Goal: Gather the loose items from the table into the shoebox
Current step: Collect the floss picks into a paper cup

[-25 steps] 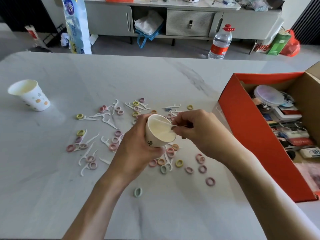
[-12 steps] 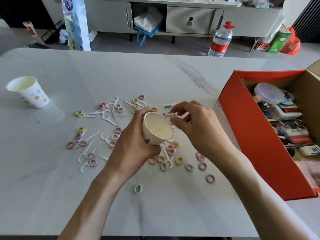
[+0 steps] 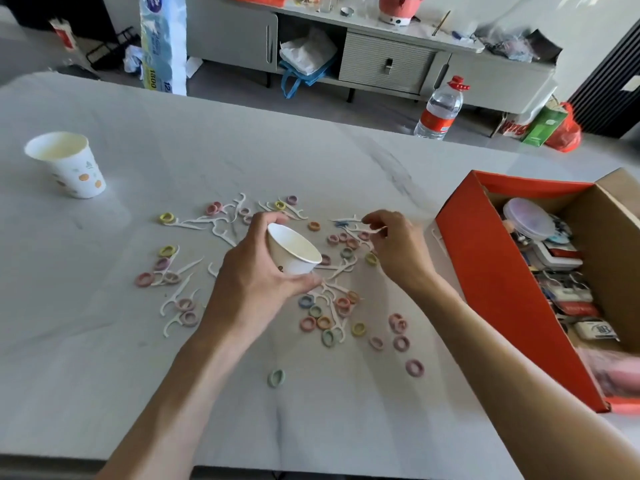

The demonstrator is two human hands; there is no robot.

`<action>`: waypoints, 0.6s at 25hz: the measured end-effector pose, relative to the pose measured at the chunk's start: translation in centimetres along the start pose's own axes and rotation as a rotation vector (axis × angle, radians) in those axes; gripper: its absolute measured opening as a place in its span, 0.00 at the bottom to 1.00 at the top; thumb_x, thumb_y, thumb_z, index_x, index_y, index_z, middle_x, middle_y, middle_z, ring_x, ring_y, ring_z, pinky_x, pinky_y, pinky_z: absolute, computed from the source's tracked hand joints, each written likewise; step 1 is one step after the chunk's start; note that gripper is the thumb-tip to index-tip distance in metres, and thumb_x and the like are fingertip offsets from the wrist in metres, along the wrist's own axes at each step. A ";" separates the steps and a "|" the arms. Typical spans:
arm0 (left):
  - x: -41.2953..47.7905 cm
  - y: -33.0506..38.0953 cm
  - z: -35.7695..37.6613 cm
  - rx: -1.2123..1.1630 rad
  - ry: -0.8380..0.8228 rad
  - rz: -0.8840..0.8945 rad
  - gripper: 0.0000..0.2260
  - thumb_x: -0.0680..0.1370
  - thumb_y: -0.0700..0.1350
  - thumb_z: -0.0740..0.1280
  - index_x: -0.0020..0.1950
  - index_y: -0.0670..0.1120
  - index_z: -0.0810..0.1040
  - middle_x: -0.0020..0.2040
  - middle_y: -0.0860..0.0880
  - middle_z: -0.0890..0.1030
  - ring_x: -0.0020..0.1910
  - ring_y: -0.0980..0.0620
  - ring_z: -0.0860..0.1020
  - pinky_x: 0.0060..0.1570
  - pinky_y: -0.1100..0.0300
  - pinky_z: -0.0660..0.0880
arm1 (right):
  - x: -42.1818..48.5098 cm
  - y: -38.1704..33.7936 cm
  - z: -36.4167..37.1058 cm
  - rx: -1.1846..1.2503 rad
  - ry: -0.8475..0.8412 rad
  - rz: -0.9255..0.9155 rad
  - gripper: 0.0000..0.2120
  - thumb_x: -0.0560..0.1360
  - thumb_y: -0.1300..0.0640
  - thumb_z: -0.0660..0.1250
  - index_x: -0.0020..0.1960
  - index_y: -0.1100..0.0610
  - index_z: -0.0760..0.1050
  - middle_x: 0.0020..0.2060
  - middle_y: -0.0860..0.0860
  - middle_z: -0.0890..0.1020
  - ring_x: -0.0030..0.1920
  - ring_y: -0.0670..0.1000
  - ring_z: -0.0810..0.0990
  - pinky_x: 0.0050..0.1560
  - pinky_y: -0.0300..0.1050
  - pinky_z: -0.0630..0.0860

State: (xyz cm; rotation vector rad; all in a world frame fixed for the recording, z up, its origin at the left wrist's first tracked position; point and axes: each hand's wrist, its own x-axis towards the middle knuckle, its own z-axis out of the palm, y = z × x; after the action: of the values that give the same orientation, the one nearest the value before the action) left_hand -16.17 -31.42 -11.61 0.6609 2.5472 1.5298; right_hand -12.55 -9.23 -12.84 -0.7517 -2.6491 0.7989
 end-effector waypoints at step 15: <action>0.8 -0.5 -0.8 -0.062 -0.003 -0.048 0.32 0.60 0.53 0.82 0.58 0.61 0.69 0.46 0.60 0.79 0.44 0.66 0.76 0.36 0.77 0.67 | 6.6 2.2 1.1 -0.426 -0.304 -0.120 0.12 0.78 0.58 0.63 0.60 0.57 0.78 0.54 0.54 0.80 0.53 0.53 0.77 0.47 0.40 0.69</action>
State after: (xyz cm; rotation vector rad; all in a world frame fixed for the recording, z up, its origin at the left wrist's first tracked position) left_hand -17.30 -31.93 -11.55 0.5893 2.4829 1.5839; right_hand -17.54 -4.49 -14.26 -0.5931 -3.1564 0.3368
